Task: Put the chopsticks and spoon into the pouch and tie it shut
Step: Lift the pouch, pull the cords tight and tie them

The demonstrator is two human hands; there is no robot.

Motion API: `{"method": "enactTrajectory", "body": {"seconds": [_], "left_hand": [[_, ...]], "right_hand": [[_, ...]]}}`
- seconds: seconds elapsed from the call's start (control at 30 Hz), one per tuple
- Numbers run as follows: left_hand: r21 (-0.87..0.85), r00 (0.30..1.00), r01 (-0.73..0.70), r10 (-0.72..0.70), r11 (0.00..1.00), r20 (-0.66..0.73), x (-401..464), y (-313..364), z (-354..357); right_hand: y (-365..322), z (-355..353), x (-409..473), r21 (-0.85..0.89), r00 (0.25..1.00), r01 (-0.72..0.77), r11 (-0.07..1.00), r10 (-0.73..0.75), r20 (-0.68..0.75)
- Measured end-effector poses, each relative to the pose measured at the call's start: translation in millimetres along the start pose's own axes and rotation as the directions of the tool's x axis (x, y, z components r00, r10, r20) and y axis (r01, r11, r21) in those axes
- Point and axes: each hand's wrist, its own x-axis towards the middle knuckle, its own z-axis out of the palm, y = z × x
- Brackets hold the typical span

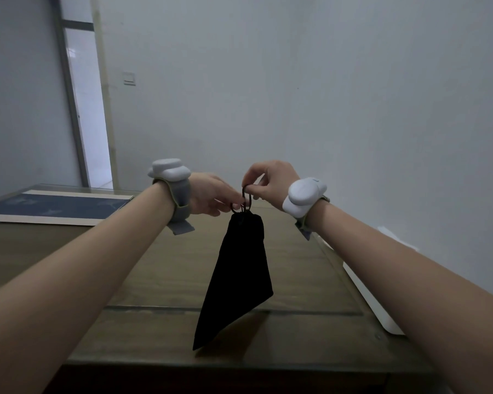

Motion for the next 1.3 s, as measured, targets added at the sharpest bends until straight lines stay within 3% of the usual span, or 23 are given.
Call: {"method": "enactTrajectory", "body": {"seconds": [0.27, 0.37, 0.43, 0.53, 0.7, 1.07, 1.3], "left_hand": [[0.215, 0.989, -0.105, 0.124, 0.971, -0.077, 5.6, 4.0, 9.7], [0.234, 0.988, -0.148, 0.156, 0.961, -0.016, 2.5, 2.3, 5.6], [0.296, 0.984, -0.178, 0.177, 0.938, 0.030, -1.4, 0.7, 0.7], [0.336, 0.982, -0.189, 0.187, 0.923, 0.040, -3.9, -0.4, -6.0], [0.229, 0.983, -0.185, 0.176, 0.956, 0.058, 2.3, -5.6, -6.6], [0.161, 0.968, -0.249, 0.246, 0.955, 0.040, 1.6, -13.9, -5.3], [-0.008, 0.971, -0.200, 0.197, 0.980, -0.133, 4.0, -15.6, 9.0]], "right_hand": [[-7.0, -0.4, 4.9, -0.016, 0.997, -0.024, 1.000, 0.025, 0.069], [-4.2, 0.4, 2.8, 0.229, 0.977, -0.140, 0.963, 0.097, 0.191], [1.3, 2.5, -0.2, 0.421, 0.936, -0.261, 0.868, 0.120, 0.332], [10.2, 6.4, -5.4, 0.506, 0.876, -0.390, 0.769, 0.141, 0.462], [17.4, 3.8, -5.6, 0.426, 0.919, -0.300, 0.853, 0.140, 0.367], [28.5, -5.9, -17.7, 0.379, 0.921, -0.323, 0.867, 0.196, 0.336], [22.3, -0.2, -25.2, 0.312, 0.913, -0.322, 0.894, 0.207, 0.350]]}}
